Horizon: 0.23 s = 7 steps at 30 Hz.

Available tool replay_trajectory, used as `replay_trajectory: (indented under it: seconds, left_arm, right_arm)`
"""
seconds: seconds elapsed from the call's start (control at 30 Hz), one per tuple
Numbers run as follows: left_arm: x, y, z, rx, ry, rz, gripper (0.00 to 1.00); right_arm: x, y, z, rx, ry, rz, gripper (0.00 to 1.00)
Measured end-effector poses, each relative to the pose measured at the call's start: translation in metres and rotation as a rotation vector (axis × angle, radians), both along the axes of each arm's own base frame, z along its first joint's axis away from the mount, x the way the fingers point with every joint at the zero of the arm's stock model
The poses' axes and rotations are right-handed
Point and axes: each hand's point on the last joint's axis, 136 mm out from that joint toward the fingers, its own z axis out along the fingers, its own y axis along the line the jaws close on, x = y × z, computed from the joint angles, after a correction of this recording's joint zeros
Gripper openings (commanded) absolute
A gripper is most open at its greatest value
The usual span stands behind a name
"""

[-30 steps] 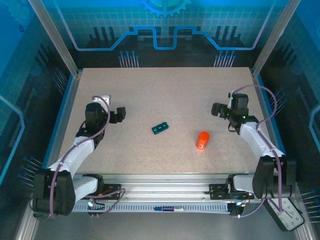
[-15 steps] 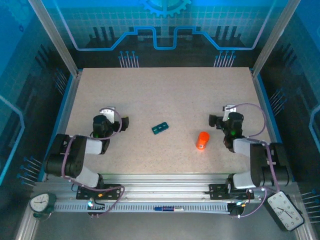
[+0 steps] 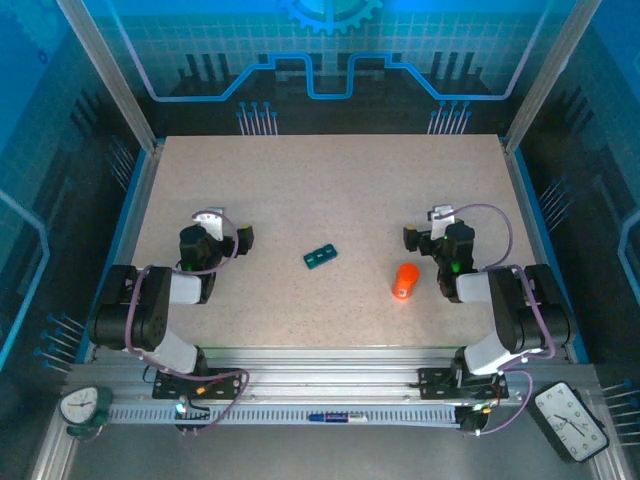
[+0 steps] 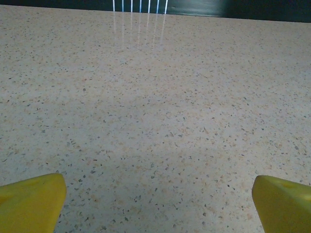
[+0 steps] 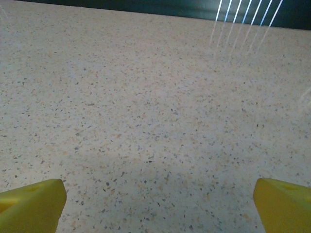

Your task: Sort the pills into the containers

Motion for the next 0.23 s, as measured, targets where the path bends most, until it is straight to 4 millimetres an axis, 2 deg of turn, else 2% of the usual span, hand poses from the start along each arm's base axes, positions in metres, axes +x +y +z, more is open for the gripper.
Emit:
replay_trajectory:
  seconds: [0.1,0.23]
  left_arm:
    - [-0.0001,-0.0009,0.0,-0.008,0.001,-0.003,0.99]
    - [-0.0001,-0.0007,-0.0001,-0.013,0.002,0.0,0.99]
  right_arm:
    - [-0.0001,0.002,-0.0001,0.002,0.001,0.015,1.0]
    - [0.0014,-0.0067,0.0004,0.02,0.004,0.011,1.0]
